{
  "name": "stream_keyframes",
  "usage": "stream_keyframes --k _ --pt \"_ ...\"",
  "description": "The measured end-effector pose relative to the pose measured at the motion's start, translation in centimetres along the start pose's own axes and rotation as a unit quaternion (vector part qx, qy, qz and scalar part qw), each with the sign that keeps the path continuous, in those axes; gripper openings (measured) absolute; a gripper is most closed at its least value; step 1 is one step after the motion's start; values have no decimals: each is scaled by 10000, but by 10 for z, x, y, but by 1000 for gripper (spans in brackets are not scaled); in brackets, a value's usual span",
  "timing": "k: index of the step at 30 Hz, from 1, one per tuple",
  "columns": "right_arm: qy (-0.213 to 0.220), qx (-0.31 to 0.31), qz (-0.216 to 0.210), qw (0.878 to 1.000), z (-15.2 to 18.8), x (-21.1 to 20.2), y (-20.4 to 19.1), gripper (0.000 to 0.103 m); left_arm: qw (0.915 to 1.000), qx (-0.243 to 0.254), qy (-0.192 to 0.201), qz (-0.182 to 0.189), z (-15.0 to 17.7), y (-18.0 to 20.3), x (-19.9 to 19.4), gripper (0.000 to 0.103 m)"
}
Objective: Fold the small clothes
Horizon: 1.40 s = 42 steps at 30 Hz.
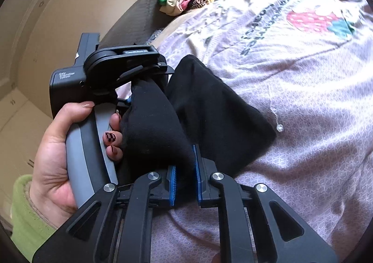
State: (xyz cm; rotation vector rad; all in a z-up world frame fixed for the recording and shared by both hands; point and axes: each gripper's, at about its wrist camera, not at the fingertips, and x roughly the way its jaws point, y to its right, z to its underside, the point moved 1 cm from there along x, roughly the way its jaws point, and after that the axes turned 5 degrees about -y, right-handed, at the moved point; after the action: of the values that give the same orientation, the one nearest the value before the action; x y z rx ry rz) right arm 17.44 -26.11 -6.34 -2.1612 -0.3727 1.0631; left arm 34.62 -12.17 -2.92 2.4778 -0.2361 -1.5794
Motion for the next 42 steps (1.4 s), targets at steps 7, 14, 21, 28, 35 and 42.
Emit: stream_keyframes --k 7,14,21,28,35,42 --pt "-18 462 -173 9988 -4 -5 16 17 9982 -48 503 322 -4 -6 -30 79" --pt "109 106 -173 9997 -14 -18 5 54 9947 23 1025 73 14 -42 -73 83" --pt "478 -657 127 9966 -64 -41 -17 62 9954 49 854 -433 67 -78 -59 83" --pt "-476 -1654 1160 9782 -110 29 -56 53 9955 31 907 -288 84 -82 -52 83" --pt "-1044 -1931 1787 9591 -118 88 -69 49 9955 103 919 -210 90 -78 -53 83" --pt "-876 -2697 1595 9456 -120 82 -81 11 9964 37 850 19 94 -80 -55 83"
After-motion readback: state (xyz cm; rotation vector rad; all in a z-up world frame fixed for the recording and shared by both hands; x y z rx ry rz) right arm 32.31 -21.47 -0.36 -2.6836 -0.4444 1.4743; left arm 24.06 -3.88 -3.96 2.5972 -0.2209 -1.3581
